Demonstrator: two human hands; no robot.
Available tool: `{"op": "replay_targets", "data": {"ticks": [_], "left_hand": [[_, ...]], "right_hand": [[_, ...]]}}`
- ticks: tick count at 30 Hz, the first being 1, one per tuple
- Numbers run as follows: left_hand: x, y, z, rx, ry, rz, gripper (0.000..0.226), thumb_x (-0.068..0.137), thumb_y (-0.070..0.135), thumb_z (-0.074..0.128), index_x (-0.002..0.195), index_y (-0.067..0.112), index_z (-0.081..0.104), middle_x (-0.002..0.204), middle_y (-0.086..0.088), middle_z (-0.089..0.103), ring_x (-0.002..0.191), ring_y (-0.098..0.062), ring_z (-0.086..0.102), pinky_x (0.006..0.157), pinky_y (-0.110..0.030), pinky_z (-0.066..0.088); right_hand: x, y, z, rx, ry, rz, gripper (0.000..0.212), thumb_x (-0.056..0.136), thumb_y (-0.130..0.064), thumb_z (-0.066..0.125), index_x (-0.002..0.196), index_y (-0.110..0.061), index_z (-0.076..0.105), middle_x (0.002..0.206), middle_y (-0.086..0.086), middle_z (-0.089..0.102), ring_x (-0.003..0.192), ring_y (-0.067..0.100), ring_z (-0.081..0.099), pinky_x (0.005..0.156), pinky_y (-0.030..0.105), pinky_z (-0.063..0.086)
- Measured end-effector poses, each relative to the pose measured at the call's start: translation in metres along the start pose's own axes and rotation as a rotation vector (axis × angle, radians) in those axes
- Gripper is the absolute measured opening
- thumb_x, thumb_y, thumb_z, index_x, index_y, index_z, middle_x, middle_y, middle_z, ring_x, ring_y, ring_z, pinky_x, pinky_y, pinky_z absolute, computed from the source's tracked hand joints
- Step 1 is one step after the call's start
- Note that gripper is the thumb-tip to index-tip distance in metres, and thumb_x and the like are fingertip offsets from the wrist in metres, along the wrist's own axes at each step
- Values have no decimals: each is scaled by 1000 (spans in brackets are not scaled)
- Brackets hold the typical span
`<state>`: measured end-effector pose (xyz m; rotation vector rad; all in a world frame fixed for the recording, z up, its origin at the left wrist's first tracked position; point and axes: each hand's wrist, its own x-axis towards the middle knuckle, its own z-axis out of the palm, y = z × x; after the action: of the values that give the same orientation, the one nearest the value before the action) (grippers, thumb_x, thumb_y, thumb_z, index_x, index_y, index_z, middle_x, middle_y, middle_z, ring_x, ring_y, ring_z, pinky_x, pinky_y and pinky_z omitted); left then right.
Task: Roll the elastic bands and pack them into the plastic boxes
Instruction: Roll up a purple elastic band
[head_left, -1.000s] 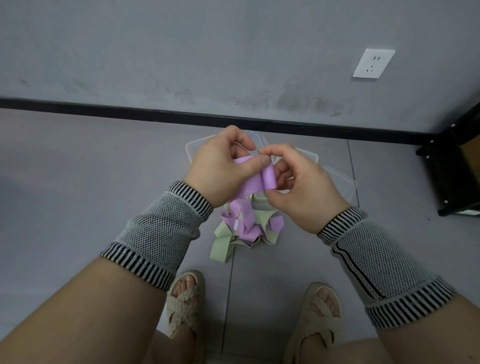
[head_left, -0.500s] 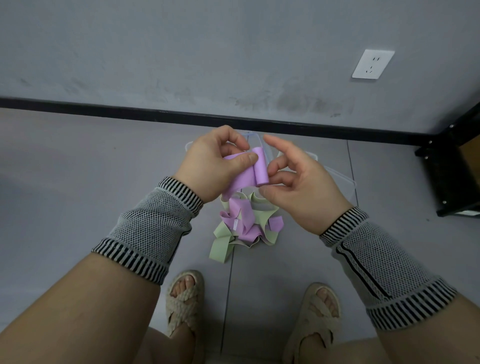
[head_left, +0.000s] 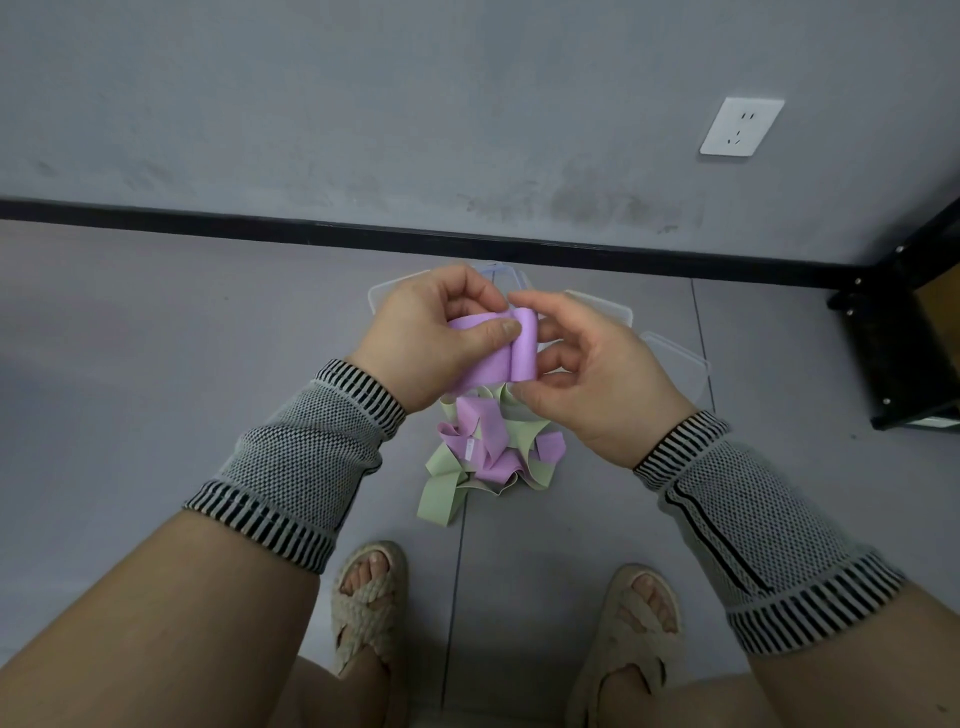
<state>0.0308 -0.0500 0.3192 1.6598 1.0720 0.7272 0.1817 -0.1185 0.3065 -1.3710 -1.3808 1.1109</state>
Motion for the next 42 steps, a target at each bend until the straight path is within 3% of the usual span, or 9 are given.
{"op": "replay_targets", "data": {"ticks": [4,14,18,23,26,32,35,39,42], "left_hand": [[1,1,-4,-12,64,-11,14,84,12,67,84,24,60,66,3,60,49,3,49,46,-11,39],[5,-5,-3,34,155,12,24,85,12,65,92,33,55,77,-2,58,66,-15,54,65,-28,51],[6,-7,-4,-35,186,-73,21,83,13,68,94,26,56,70,-1,59,66,-20,61,72,-44,58],[6,-5,-6,-96,165,-135,22,84,9,66,97,24,56,74,-4,61,72,-19,62,75,-43,58],[6,-3,-6,-163,175,-147,23,88,6,60,98,27,55,83,-6,62,77,-21,62,76,-51,57],[5,2,-10,-146,304,-72,30,85,6,65,110,19,54,81,-1,66,74,-14,65,60,-31,58],[4,2,-12,-136,348,-50,28,83,7,67,105,23,56,77,4,68,71,-10,65,61,-30,57],[2,3,-8,-98,316,-31,27,83,7,66,99,28,57,79,3,70,67,-8,64,67,-30,57],[0,6,1,-91,241,-66,29,85,0,56,106,21,56,76,0,68,55,-6,55,50,-19,46]], "right_hand": [[1,3,-5,-96,88,-18,66,75,6,68,107,-48,50,102,-2,61,80,17,66,76,32,58],[4,7,-7,-224,189,-42,66,75,0,68,126,-38,51,110,-1,59,79,15,63,73,29,57],[4,8,-9,-189,211,-21,66,76,-2,69,126,-39,50,107,1,59,79,15,64,72,26,56],[4,8,-8,-184,216,-12,64,76,-2,68,127,-36,51,106,1,60,80,15,64,73,27,56],[4,6,-7,-183,211,-18,63,76,-2,69,116,-46,49,105,1,61,79,14,65,74,27,57],[3,1,-8,-69,180,-22,62,76,5,68,103,-48,51,92,-11,61,71,7,63,74,24,57],[3,0,-9,-50,181,-24,61,75,7,68,102,-45,52,88,-11,61,67,3,62,71,20,55],[6,3,-8,-154,203,11,57,75,2,70,118,-33,56,86,-11,63,66,3,64,73,23,56],[5,6,-7,-223,209,29,60,74,-2,71,127,-26,55,93,-8,63,74,10,66,77,31,57]]}}
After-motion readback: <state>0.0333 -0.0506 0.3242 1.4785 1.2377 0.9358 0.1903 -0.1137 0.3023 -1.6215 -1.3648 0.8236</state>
